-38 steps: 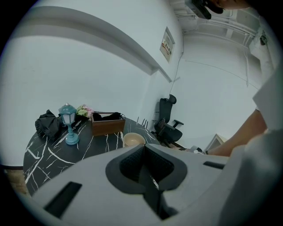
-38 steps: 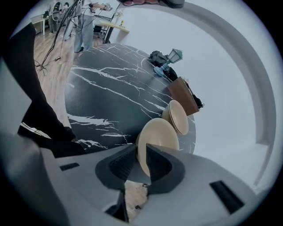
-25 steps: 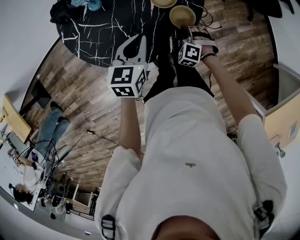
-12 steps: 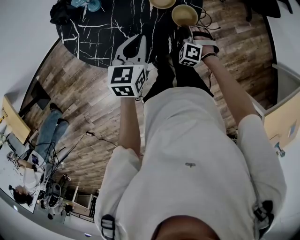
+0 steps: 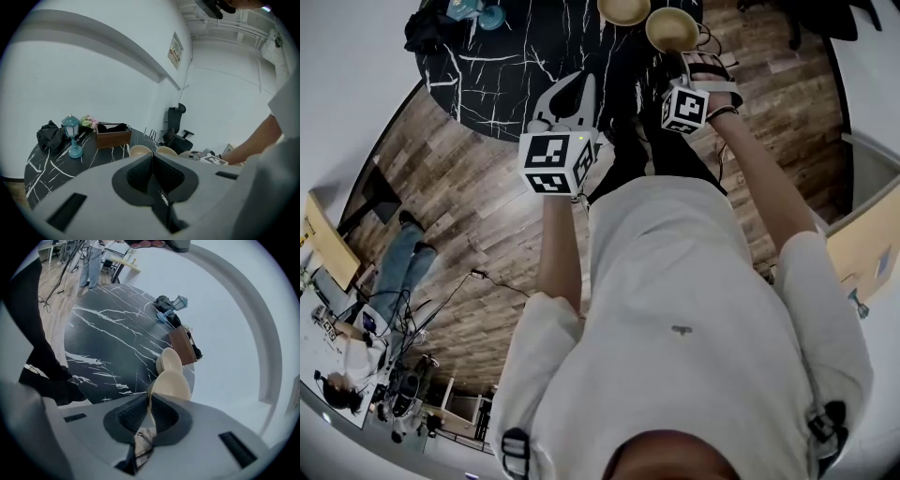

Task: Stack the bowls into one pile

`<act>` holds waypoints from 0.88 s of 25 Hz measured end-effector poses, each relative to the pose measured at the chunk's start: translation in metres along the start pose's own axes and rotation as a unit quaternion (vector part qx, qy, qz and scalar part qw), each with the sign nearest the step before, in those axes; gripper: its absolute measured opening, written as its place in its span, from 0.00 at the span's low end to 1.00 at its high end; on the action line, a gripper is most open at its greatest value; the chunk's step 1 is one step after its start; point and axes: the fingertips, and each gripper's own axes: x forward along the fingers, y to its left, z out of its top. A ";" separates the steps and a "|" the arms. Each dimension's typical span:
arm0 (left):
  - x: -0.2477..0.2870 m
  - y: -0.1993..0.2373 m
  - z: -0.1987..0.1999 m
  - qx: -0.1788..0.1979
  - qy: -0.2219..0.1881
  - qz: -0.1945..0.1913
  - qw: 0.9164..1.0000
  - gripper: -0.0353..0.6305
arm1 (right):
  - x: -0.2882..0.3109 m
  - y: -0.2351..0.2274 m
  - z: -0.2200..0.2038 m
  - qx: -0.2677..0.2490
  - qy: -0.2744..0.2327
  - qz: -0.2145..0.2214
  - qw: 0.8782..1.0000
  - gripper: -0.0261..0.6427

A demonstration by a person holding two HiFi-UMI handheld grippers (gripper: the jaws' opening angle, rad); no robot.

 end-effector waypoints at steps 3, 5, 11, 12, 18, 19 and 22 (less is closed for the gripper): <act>0.003 0.001 0.001 -0.002 -0.001 0.002 1.000 0.06 | -0.001 -0.014 0.003 -0.005 -0.006 -0.011 1.000 0.08; 0.006 0.000 0.003 -0.004 -0.002 0.003 1.000 0.06 | -0.001 -0.023 0.006 -0.008 -0.009 -0.015 1.000 0.08; 0.013 0.003 0.014 -0.010 -0.011 0.013 1.000 0.06 | 0.003 -0.044 0.017 -0.027 -0.028 -0.022 0.999 0.09; 0.014 0.005 0.015 -0.012 -0.012 0.016 1.000 0.06 | 0.004 -0.046 0.019 -0.030 -0.031 -0.022 0.999 0.09; 0.018 0.013 0.022 -0.024 -0.017 0.034 0.999 0.06 | 0.013 -0.057 0.032 -0.048 -0.050 -0.018 0.997 0.09; 0.019 0.014 0.022 -0.026 -0.017 0.037 0.999 0.06 | 0.015 -0.058 0.034 -0.051 -0.054 -0.017 0.997 0.09; 0.020 0.019 0.022 -0.033 -0.017 0.048 0.998 0.06 | 0.020 -0.060 0.041 -0.061 -0.065 -0.011 0.996 0.09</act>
